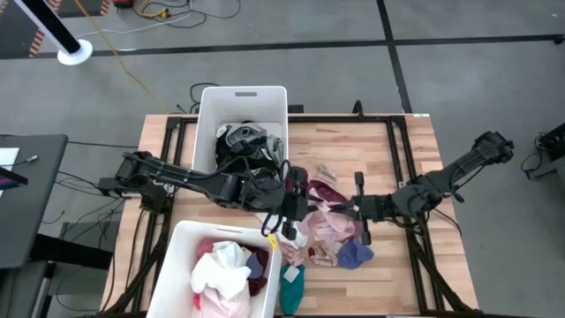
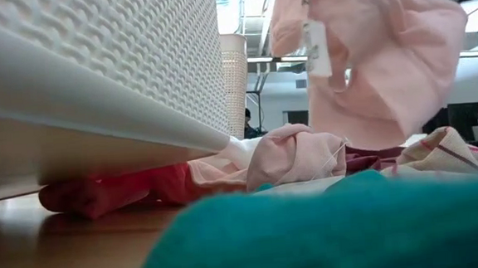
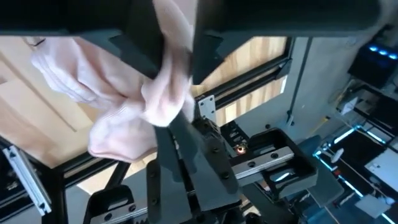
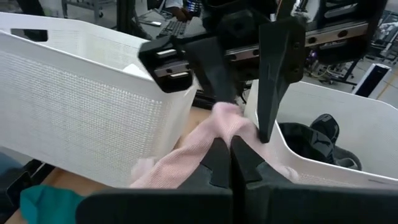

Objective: Sort clothes
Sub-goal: Put the pink underwear into the bottom white laundry bin

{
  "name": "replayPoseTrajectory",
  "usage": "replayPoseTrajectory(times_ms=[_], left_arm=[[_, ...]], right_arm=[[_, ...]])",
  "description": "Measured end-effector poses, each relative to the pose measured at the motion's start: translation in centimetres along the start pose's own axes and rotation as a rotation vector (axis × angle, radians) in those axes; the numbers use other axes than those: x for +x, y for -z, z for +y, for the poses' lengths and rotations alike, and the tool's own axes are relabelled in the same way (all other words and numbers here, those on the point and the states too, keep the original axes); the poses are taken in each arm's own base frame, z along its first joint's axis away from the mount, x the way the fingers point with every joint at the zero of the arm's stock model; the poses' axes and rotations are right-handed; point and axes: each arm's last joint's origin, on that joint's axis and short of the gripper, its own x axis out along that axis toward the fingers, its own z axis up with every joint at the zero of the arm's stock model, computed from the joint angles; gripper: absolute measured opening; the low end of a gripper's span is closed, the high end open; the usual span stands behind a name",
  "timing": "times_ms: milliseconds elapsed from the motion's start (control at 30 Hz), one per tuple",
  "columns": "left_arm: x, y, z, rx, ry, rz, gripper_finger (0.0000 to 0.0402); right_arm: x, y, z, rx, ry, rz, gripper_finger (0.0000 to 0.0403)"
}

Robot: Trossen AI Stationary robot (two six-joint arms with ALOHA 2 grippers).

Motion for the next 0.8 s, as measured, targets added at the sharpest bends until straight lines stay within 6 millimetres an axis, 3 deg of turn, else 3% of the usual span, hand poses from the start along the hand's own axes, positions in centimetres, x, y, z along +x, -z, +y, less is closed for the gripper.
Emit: replayPoseTrajectory(times_ms=[133, 400, 800], left_arm=[[0.0, 0.0, 0.0, 0.053, 0.000, -0.002, 0.0009], [-0.2, -0.4, 0.0, 0.095, 0.003, -0.010, 0.0003], [-2.0, -3.7, 1.3, 0.151, -0.022, -0.073, 0.0001]], right_arm=[[-0.2, 0.0, 0.4, -0.004, -0.022, -0.002, 0.0005], [-0.5, 0.2, 1.1, -0.027, -0.051, 0.023, 0.0038], [-0.7, 1.3, 1.2, 0.017, -0.058, 0.126, 0.0107]])
